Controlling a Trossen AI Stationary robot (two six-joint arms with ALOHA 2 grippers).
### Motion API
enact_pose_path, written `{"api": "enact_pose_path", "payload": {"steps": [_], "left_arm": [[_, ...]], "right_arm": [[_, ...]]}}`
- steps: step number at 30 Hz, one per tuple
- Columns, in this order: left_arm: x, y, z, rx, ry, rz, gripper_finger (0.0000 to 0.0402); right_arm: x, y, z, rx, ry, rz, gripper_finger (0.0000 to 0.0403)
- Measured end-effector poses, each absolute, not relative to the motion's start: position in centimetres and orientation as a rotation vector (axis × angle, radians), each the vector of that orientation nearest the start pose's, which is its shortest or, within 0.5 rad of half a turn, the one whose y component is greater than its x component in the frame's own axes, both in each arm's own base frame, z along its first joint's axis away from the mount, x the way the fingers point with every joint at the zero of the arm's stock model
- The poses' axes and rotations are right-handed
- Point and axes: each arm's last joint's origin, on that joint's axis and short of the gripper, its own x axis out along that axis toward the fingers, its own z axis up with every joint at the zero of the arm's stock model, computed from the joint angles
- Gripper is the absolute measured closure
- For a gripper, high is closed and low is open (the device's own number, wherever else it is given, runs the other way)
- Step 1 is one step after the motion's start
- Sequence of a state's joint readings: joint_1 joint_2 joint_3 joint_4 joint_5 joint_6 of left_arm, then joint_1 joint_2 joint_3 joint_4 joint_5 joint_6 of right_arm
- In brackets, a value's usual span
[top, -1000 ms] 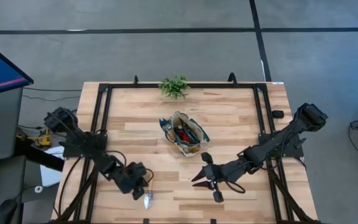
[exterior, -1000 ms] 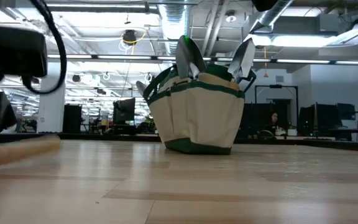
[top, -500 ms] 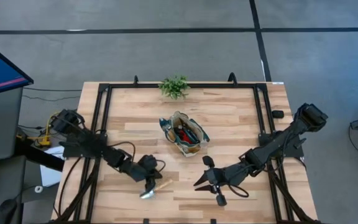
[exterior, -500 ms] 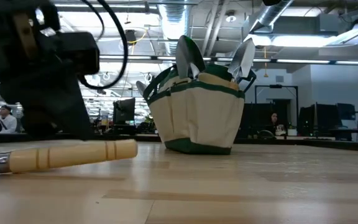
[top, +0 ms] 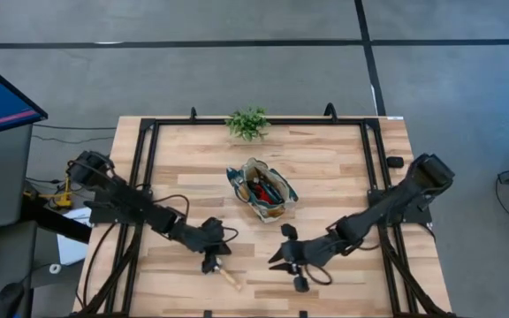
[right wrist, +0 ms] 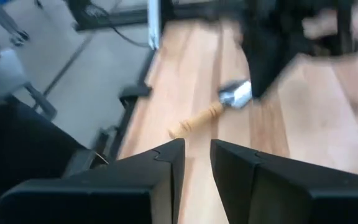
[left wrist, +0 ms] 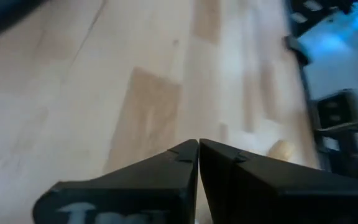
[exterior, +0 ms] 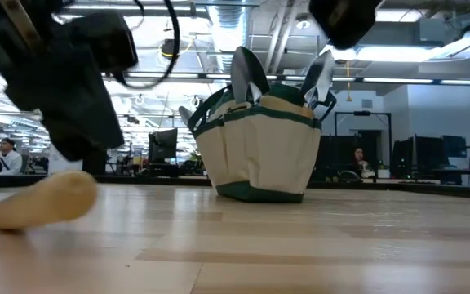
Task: Pick & Place Garden tools in Gardening bag
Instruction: Move the trowel
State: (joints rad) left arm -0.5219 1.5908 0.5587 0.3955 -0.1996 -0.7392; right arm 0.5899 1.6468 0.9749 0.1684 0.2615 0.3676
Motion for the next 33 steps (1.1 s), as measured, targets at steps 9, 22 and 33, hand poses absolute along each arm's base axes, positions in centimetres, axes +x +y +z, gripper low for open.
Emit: {"api": "enact_pose_path", "payload": {"steps": [9,22,33], "left_arm": [[22.4,-15.5,16.0,-0.575,0.739,-0.357,0.0398],[20.2,-16.8,13.2,-0.594,0.917,-0.118,0.0398],[21.8,-18.5,11.7,-0.713,0.878,-0.253,0.0398]], "right_arm": [[31.5,20.3,19.9,0.173,0.556,0.223,0.0333],[31.3,20.6,21.1,0.163,0.516,0.237,0.0333],[31.3,20.6,21.0,0.156,0.523,0.236,0.0333]]}}
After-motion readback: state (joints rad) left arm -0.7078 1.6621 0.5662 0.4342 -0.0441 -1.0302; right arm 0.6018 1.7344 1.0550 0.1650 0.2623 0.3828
